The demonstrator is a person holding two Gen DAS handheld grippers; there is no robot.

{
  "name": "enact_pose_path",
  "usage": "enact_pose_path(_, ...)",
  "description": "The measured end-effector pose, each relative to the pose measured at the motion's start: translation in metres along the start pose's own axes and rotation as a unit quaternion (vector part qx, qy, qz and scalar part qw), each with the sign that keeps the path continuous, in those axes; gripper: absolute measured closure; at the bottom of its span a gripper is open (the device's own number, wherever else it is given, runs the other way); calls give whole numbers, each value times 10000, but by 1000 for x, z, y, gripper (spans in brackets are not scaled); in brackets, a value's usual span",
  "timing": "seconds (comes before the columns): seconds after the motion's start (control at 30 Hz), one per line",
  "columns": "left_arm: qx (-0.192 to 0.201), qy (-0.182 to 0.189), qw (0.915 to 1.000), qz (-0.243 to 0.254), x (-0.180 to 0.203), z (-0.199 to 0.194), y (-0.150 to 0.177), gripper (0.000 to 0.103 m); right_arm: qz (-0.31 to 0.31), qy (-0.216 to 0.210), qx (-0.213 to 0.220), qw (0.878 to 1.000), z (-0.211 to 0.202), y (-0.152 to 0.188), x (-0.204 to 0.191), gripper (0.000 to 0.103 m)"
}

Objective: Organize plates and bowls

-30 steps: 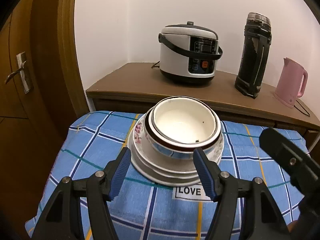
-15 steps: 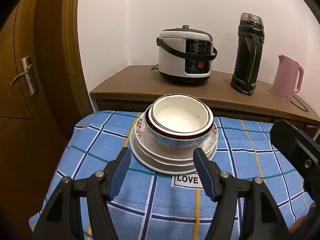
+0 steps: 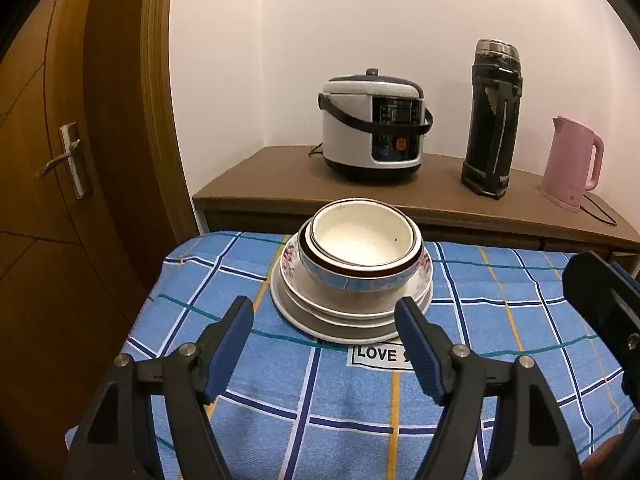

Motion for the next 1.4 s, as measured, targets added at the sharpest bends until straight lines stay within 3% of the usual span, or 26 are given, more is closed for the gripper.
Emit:
enact_pose_path(0.4,99,-11,9999,25,5,-1,-3,28,-13,107,341,9994,-17,-11,8,0)
enact_pose_path(1.0,164,-63,9998,-41,2,4,-8,28,-8,117,348,9993,-6,-12,14,0)
enact_pose_path(1.4,410,-24,9991,-37,0,-16,-13,28,-39,145,493,9987,-15,-14,7,0)
Point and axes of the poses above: each gripper's, at about its wrist camera, not at the fingertips, and z roughly the way its jaws point, x to its right, y to its underside, the point moved 8 cm from there along z, roughly the way its jaws point, and after that the axes turned 3 degrees about -y, right-handed, at the moved point
